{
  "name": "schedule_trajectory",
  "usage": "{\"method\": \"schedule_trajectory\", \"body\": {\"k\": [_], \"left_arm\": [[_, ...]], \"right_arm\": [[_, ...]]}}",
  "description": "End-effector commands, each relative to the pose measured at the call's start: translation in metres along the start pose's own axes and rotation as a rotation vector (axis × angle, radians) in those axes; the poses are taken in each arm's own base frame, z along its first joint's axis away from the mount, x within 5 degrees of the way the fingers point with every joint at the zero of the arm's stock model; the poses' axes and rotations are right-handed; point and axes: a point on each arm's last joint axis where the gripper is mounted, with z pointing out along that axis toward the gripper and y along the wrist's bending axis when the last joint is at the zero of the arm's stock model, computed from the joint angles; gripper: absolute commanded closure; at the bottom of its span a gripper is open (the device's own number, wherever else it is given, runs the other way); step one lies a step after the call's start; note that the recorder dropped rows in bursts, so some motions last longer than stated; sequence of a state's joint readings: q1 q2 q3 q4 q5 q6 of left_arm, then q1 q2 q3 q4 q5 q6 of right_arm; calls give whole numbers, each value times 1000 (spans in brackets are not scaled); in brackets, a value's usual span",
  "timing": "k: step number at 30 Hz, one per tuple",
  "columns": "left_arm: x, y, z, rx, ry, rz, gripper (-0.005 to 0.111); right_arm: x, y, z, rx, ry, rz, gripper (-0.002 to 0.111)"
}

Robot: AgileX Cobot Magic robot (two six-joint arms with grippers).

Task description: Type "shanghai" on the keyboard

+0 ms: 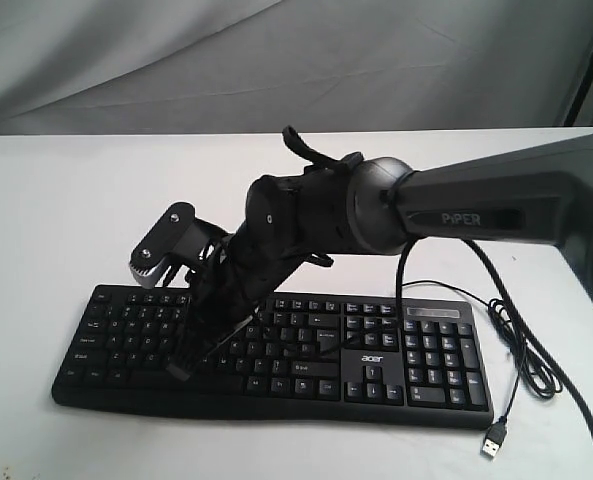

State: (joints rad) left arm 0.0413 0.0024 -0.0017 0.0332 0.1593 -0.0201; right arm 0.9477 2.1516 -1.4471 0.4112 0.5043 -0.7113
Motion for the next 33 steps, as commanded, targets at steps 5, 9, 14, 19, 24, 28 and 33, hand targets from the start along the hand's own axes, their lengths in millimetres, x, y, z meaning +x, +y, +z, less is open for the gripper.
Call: {"method": "schedule_trajectory", "body": {"k": [5,9,14,19,24,28,33], "left_arm": [[0,0,0,7,-7,-2,107],[0,0,0,7,-7,-2,107],[0,0,0,7,-7,-2,107],[0,0,0,7,-7,-2,107],[0,0,0,7,-7,-2,107],[0,0,0,7,-7,-2,107],[0,0,0,7,-7,-2,107]], "right_arm": [[0,0,-2,10,-16,2,108],[0,0,-2,4,-17,3,108],[2,1,1,-6,-6,10,108],[7,1,9,-20,13,20,108],[7,1,8,-19,11,20,108],[4,2,4,-16,0,17,108],[-19,5,-4,-3,-56,-29,108]]}}
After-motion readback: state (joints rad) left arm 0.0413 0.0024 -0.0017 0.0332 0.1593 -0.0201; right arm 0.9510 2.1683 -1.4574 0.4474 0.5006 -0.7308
